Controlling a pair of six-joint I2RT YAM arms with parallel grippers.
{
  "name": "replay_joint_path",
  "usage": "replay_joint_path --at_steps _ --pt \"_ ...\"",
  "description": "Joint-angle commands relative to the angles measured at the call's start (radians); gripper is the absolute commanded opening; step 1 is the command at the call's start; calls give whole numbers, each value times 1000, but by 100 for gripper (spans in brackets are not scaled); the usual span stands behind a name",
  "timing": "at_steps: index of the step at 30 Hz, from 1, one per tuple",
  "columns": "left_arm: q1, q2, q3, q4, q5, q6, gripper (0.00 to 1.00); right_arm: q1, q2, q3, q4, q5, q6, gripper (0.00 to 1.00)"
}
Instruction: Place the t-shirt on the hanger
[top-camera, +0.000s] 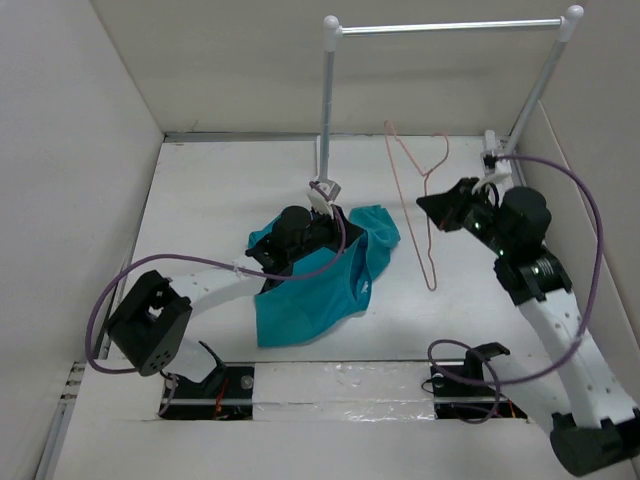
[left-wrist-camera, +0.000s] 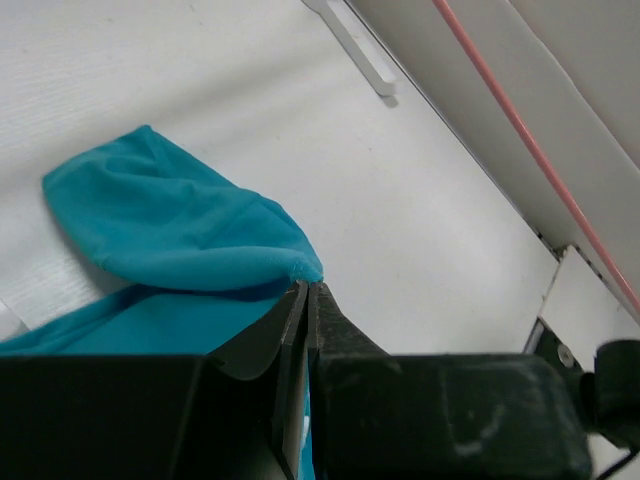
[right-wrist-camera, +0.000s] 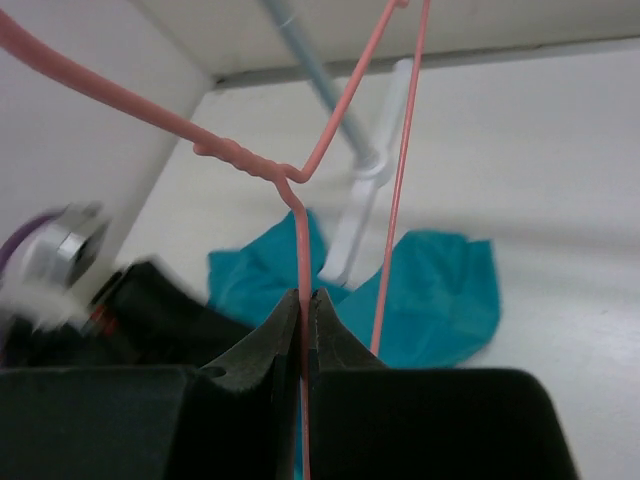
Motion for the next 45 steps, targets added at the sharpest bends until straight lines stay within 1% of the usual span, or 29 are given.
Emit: replay_joint_path --at_steps 1,2,3,4,5,6,7,9,10,13,17,19,24,29,32,39,42,45 --pt "56 55 103 79 -1 -40 0 66 -195 -98 -66 -96 43 0" --pt "68 88 120 85 13 -51 0 79 -282 -119 -97 -103 55 0" --pt "82 107 137 84 23 -54 0 90 -282 -142 -128 -117 69 0" --pt "91 133 166 85 30 -56 0 111 -364 -179 -185 -131 93 0" --pt "102 133 181 85 30 -54 0 122 -405 -196 -206 -143 112 0" --pt "102 156 198 78 27 -54 0 132 -443 -206 -238 -152 125 0" --pt "102 165 226 75 22 -45 0 142 -506 -210 -310 -146 141 0" --pt "111 188 253 59 -1 -37 0 156 -560 -204 -364 -146 153 0" --pt "111 196 264 56 -4 -33 0 156 -580 -195 -424 -136 156 0" --pt "136 223 307 50 5 -42 0 165 -606 -172 -508 -154 142 0" --pt "148 234 336 43 19 -50 0 165 -592 -195 -541 -175 115 0" --pt "148 224 330 47 19 -50 0 165 -594 -215 -524 -155 112 0" --pt "148 220 313 50 45 -60 0 165 -580 -239 -471 -168 124 0" --pt "107 205 297 50 25 -39 0 165 -537 -281 -389 -166 150 0" --pt "96 188 271 67 40 -46 0 165 -510 -288 -348 -123 161 0" --pt "96 132 235 93 92 -60 0 165 -433 -353 -193 -148 196 0" --pt "76 93 220 82 80 -51 0 165 -404 -390 -110 -117 219 0" --pt "64 41 201 61 51 -40 0 195 -379 -382 -93 -13 228 0"
